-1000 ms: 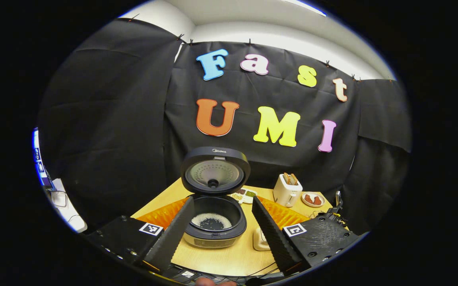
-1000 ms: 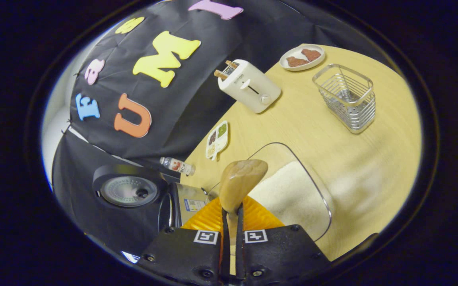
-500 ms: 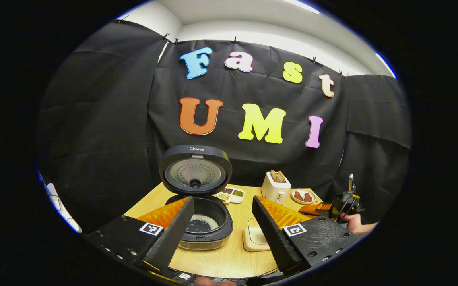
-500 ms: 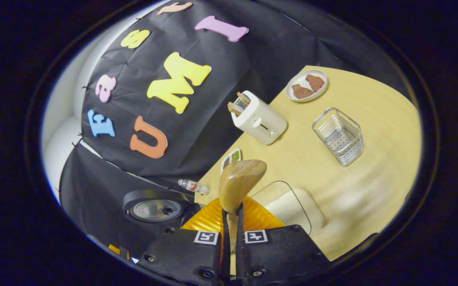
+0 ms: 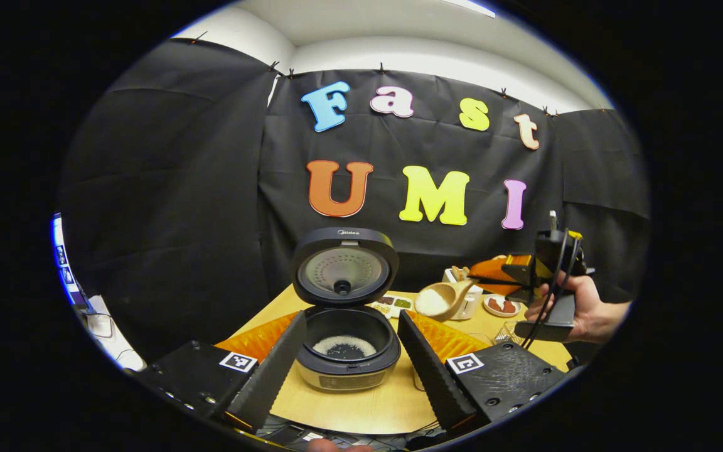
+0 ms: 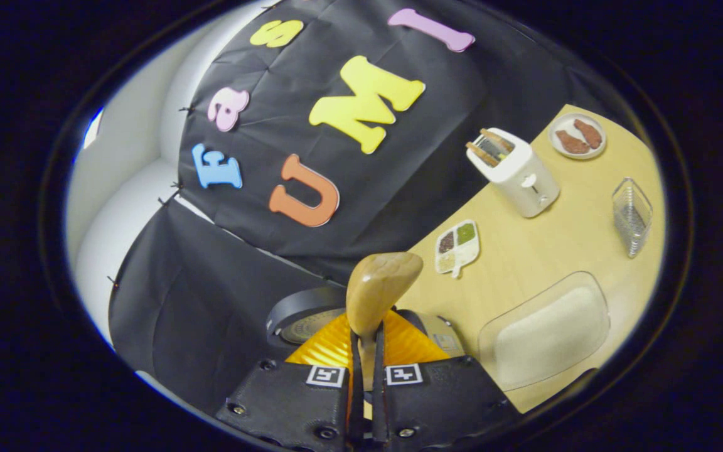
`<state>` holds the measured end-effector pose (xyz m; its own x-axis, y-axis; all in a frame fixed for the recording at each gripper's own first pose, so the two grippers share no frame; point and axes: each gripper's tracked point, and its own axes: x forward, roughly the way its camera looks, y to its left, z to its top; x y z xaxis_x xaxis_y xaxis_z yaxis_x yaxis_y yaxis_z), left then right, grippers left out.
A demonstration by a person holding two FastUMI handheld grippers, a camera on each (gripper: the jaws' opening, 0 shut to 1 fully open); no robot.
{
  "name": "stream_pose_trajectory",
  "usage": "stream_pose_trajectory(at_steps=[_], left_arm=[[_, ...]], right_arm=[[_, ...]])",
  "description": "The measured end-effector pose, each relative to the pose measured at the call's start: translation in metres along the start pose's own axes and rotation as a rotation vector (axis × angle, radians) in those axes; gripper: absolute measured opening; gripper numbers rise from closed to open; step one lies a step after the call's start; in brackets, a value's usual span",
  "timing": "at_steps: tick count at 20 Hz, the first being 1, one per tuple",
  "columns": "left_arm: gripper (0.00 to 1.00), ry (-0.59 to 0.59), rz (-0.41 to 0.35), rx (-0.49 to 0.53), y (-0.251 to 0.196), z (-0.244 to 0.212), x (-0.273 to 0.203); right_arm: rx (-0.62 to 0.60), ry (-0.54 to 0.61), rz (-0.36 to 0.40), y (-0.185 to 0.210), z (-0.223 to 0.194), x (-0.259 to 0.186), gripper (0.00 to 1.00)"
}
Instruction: Close the left gripper, press the button to open the rice cooker; take a wooden spoon from the chopstick holder with the right hand, scoop a spoonful of rice and pour it into the rice cooker, then put the wooden spoon back into the chopstick holder.
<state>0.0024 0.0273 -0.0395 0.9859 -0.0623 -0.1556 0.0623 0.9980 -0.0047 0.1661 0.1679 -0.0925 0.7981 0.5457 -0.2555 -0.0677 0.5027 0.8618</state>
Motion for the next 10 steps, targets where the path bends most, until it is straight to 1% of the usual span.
stream_pose_trajectory(at_steps=[2, 5, 6, 10], left_arm=[[0.95, 0.014, 0.007, 0.015, 0.006, -0.007, -0.009], [0.95, 0.007, 0.026, 0.001, 0.018, -0.006, -0.023], [0.95, 0.003, 0.038, -0.007, 0.027, -0.013, -0.025], [0.95, 0.004, 0.097, -0.042, 0.047, -0.018, -0.034]], right_arm=[[-0.051, 0.027, -0.004, 0.012, -0.015, 0.025, 0.11], [-0.142, 0.064, -0.045, 0.015, -0.037, 0.057, 0.11], [-0.168, 0.072, -0.058, 0.014, -0.043, 0.065, 0.1], [-0.309, 0.076, -0.105, 0.017, -0.055, 0.086, 0.11]])
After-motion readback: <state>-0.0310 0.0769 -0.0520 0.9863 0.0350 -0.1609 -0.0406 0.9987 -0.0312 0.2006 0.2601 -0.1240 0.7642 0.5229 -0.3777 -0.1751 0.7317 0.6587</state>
